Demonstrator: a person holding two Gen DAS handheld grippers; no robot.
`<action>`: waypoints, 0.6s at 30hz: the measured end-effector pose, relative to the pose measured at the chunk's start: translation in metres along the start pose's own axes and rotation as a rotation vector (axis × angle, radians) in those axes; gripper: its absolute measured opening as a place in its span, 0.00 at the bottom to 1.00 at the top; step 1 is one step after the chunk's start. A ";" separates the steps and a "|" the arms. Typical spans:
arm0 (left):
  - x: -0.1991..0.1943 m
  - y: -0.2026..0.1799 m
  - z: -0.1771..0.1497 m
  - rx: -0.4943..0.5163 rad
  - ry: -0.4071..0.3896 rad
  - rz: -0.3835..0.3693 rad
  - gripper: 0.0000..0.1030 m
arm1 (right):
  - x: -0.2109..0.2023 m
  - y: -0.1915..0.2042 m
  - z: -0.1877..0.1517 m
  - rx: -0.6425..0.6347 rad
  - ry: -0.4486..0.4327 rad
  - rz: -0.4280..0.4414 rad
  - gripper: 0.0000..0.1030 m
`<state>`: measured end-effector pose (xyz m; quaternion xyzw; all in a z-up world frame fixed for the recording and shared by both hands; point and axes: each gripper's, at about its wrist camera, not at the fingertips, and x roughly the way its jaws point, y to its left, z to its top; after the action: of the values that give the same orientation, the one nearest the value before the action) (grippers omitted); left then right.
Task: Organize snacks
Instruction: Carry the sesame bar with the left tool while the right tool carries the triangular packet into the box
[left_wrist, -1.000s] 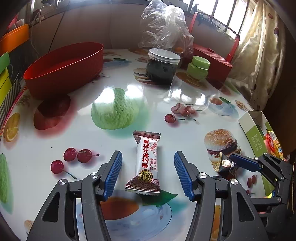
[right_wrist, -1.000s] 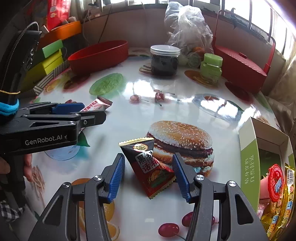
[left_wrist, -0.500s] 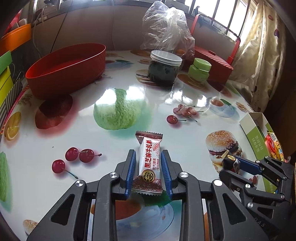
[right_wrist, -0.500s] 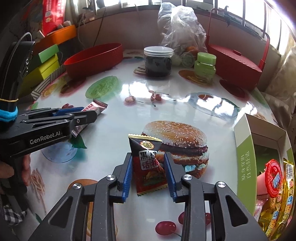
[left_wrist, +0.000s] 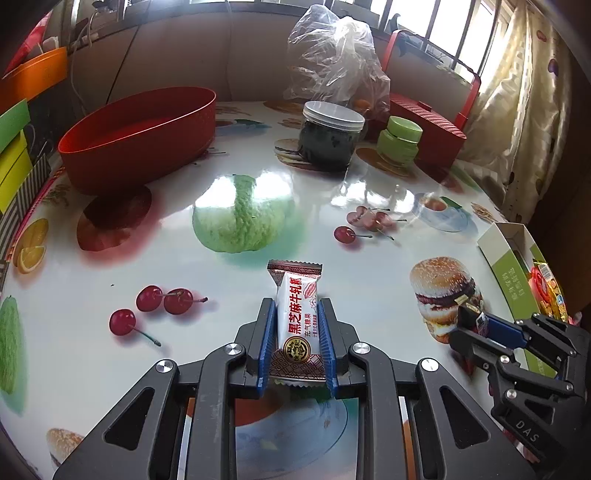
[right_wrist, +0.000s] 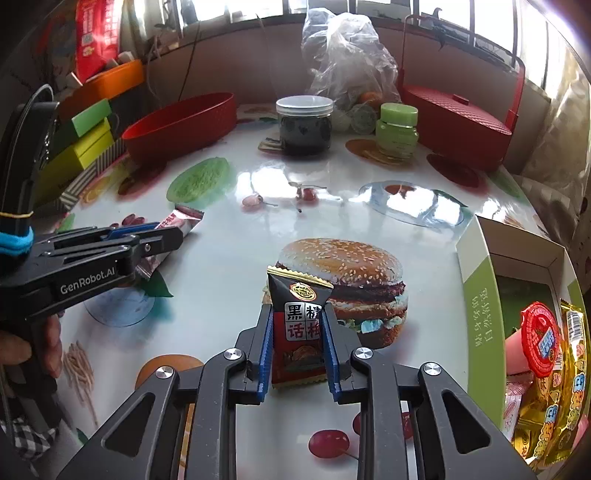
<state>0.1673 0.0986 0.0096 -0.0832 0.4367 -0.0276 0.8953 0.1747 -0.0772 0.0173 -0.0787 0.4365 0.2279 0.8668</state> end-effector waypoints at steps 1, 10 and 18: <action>-0.001 -0.001 0.000 0.001 -0.002 0.001 0.23 | -0.001 0.000 0.000 0.002 -0.003 0.001 0.22; -0.020 -0.012 -0.005 0.025 -0.034 -0.012 0.23 | -0.015 -0.003 -0.004 0.045 -0.034 -0.004 0.22; -0.036 -0.025 -0.011 0.043 -0.049 -0.027 0.23 | -0.032 -0.005 -0.008 0.072 -0.065 -0.006 0.22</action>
<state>0.1375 0.0769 0.0353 -0.0704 0.4127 -0.0470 0.9069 0.1547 -0.0951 0.0379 -0.0413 0.4158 0.2118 0.8835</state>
